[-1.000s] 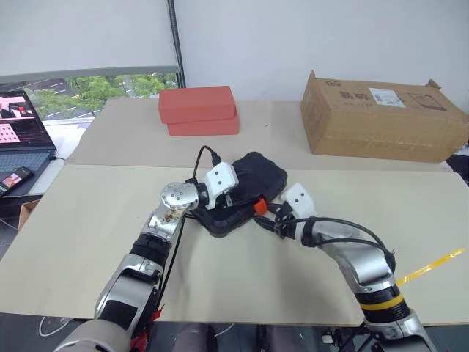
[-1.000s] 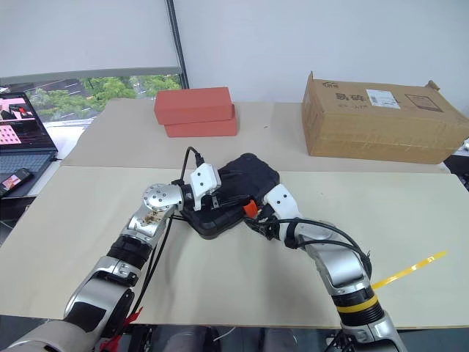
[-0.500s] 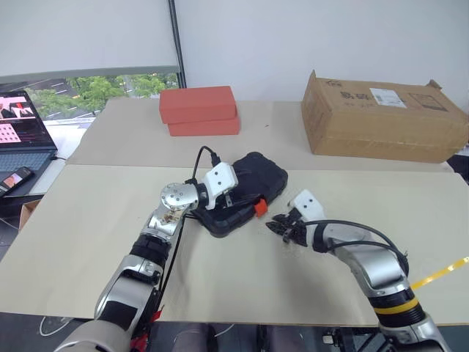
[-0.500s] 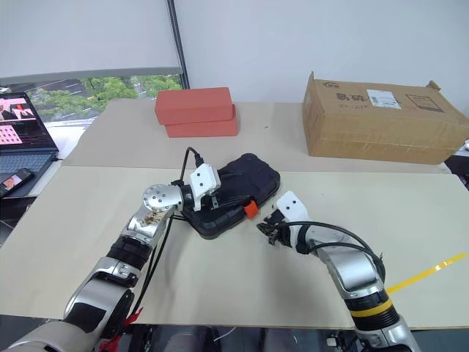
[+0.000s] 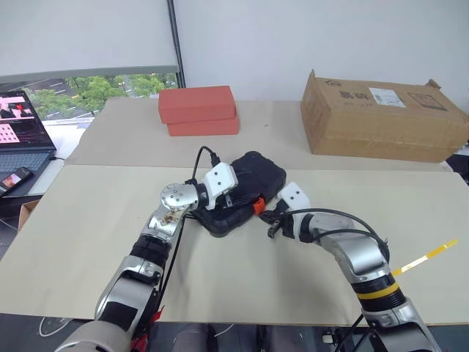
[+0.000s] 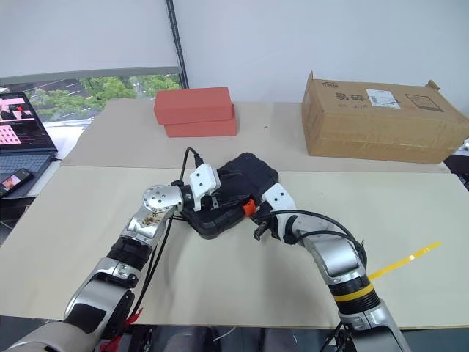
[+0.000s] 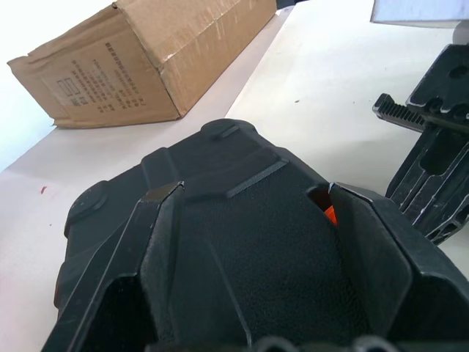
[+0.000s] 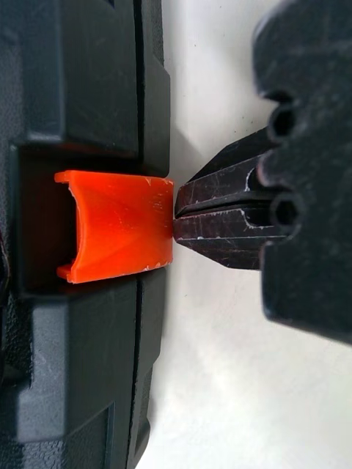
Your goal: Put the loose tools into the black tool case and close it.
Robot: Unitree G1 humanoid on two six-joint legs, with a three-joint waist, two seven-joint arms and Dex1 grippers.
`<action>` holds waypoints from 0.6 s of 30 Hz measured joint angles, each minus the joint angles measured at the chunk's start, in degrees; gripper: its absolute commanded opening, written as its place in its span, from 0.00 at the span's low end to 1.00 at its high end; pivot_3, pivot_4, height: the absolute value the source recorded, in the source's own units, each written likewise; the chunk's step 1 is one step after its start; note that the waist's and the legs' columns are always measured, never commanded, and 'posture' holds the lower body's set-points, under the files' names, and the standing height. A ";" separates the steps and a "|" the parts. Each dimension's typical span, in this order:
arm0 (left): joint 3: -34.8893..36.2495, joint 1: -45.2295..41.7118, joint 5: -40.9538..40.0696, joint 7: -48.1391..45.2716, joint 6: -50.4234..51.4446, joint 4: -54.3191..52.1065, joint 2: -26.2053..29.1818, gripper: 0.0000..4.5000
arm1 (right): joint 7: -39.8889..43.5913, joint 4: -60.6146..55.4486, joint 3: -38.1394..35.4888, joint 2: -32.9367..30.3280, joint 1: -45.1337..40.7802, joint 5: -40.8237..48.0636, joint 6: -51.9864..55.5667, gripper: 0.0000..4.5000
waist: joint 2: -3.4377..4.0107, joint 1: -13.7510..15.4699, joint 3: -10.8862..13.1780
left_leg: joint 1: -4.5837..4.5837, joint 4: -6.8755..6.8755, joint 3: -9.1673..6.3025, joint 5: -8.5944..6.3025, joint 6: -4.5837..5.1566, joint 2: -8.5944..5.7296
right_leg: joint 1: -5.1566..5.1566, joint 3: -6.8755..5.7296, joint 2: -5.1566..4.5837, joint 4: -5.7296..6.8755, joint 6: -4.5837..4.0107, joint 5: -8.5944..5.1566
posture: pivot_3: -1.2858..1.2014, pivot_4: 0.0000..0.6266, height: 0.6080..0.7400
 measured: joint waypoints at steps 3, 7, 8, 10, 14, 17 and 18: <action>0.89 0.71 -0.81 0.14 0.71 -1.06 0.07 0.75 | 0.24 -0.26 -0.16 -0.13 0.24 0.17 -0.11 0.00 | 0.00 -0.03 0.00 | 0.00 -0.02 0.00 0.00 0.00 0.00 | -0.02 0.00 0.00 0.00 0.00 0.00 | 0.52 0.24 0.78; 4.39 3.53 -5.74 -0.44 5.59 -4.89 1.42 0.75 | 1.50 -1.04 -2.50 -2.66 2.86 0.73 -4.60 0.13 | 0.00 -0.04 0.01 | -0.10 -0.06 0.00 0.00 0.00 0.01 | -0.11 0.00 -0.01 -0.03 0.00 0.00 | 0.52 0.24 0.78; 5.81 4.08 -7.37 -0.51 7.88 -6.03 2.72 0.75 | 1.45 -0.39 -3.41 -3.69 3.60 0.28 -7.05 0.16 | -0.01 -0.09 0.01 | -0.12 -0.06 0.01 0.01 -0.02 0.00 | -0.13 -0.02 0.00 -0.03 0.00 0.00 | 0.52 0.24 0.78; 8.86 6.11 -9.83 -0.96 11.88 -8.91 6.47 0.75 | 1.38 1.22 -6.15 -4.91 5.20 -0.40 -12.81 0.31 | -0.02 -0.41 0.03 | -0.14 -0.10 0.02 0.03 -0.06 0.01 | -0.18 0.01 0.02 -0.04 0.08 -0.05 | 0.52 0.24 0.78; 16.96 11.09 -12.58 2.38 18.55 -14.82 13.48 0.75 | 3.93 5.41 -13.63 -5.73 8.25 1.86 -22.53 0.63 | -0.03 -0.04 0.08 | -0.15 -0.15 0.00 0.14 -0.25 0.02 | -0.15 -0.05 0.01 -0.10 0.20 -0.12 | 0.52 0.24 0.78; 22.56 18.97 -14.68 4.88 23.11 -21.84 17.61 0.75 | 8.87 10.29 -16.81 -7.72 10.07 4.03 -28.45 0.84 | -0.02 0.00 0.08 | -0.12 -0.16 0.03 0.12 -0.24 0.00 | -0.09 0.01 -0.12 -0.18 0.19 -0.11 | 0.52 0.24 0.78; 24.91 22.81 -15.86 5.43 24.57 -24.21 18.64 0.75 | 11.36 12.03 -17.90 -8.58 10.78 4.92 -30.39 0.93 | -0.01 -0.08 0.08 | -0.12 -0.17 0.04 0.12 -0.24 -0.01 | -0.08 0.04 -0.15 -0.21 0.15 -0.09 | 0.52 0.24 0.78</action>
